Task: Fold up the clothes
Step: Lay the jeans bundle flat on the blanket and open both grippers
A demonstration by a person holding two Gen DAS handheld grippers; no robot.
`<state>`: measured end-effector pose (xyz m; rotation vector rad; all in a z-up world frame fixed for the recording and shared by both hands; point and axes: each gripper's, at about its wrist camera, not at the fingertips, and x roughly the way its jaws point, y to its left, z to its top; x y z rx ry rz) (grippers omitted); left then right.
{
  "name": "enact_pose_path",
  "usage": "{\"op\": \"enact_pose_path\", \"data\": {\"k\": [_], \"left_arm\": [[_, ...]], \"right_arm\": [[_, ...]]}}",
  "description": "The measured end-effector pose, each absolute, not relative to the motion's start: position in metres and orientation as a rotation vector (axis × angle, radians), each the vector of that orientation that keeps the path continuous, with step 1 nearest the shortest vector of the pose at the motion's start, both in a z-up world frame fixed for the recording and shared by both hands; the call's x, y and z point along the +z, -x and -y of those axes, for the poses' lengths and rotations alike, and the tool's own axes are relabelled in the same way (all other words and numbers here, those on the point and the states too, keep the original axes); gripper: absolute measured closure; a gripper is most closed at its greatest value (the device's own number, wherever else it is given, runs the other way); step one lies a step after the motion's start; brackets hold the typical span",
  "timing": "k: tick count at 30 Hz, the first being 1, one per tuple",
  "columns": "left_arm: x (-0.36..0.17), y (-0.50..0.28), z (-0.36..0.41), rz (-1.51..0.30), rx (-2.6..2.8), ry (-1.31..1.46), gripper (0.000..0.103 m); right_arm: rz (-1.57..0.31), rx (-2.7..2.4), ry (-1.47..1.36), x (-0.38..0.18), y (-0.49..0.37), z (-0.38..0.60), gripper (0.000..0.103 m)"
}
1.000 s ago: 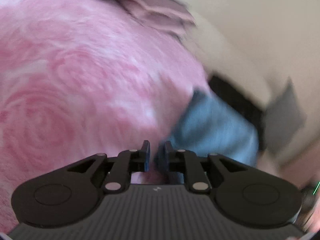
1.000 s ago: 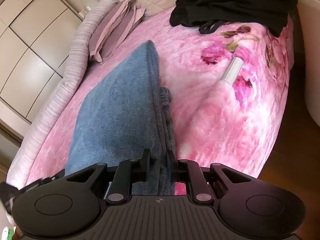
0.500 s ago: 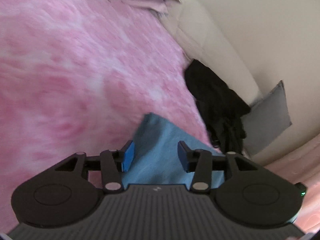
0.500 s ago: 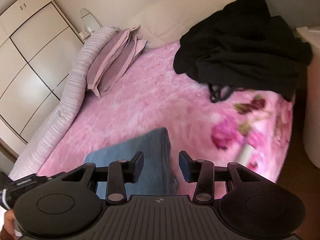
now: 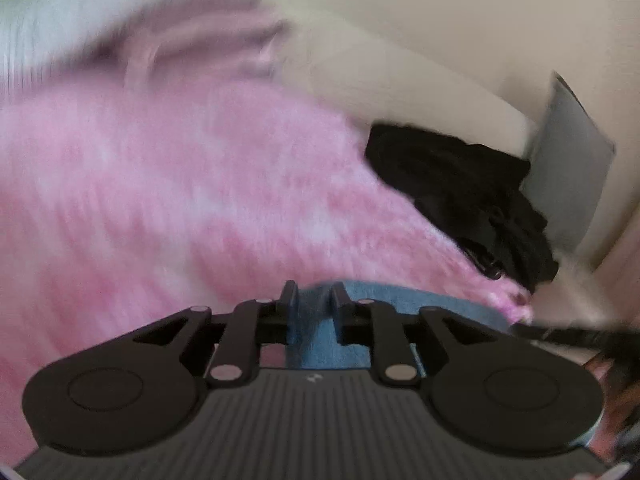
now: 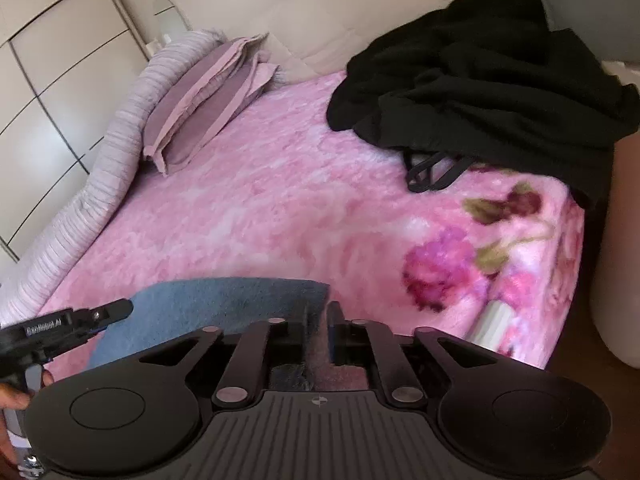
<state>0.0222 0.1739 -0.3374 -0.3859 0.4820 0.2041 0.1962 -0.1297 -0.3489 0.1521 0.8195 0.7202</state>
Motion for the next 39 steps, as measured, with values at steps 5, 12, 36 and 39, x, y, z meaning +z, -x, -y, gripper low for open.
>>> {"op": "enact_pose_path", "data": {"k": [5, 12, 36, 39], "left_arm": [[-0.305, 0.009, -0.158, -0.375, 0.167, 0.336, 0.098], [-0.355, -0.050, -0.134, -0.587, 0.103, 0.200, 0.095], [-0.353, 0.068, -0.105, -0.643, 0.244, 0.169, 0.090], [-0.343, 0.092, -0.112, -0.626, 0.306, 0.236, 0.099]], "right_arm": [[-0.632, 0.730, -0.002, -0.315, -0.158, 0.132, 0.087], [-0.546, 0.815, 0.296, -0.354, -0.144, 0.082, 0.087], [-0.535, 0.946, 0.534, -0.354, -0.048, 0.127, 0.073], [-0.627, 0.930, 0.479, -0.342, -0.050, 0.148, 0.073]]}}
